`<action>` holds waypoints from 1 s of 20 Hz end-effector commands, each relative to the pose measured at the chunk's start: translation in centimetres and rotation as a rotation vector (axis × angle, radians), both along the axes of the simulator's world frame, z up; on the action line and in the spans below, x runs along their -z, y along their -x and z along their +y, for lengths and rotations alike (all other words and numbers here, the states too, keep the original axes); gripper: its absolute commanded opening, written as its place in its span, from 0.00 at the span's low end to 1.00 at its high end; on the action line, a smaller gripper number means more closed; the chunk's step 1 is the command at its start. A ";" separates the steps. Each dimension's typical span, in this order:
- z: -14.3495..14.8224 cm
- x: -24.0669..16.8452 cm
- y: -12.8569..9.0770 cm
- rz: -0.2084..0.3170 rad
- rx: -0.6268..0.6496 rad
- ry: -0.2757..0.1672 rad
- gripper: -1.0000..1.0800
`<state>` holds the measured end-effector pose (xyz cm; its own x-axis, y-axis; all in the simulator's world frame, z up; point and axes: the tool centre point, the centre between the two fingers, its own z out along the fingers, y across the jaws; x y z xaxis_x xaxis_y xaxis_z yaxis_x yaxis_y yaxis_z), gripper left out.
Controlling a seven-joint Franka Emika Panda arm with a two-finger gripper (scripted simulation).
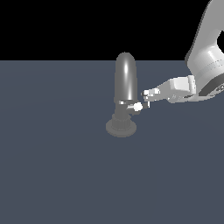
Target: Turn on the faucet by rotating a designated handle.
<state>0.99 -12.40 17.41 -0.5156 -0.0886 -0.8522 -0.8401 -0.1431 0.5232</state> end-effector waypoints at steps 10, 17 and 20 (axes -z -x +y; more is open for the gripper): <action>-0.5 3.0 3.3 0.000 0.000 -0.001 0.00; -0.5 3.9 3.3 -0.024 -0.002 0.003 0.00; -0.6 5.9 3.7 -0.016 -0.001 0.002 0.00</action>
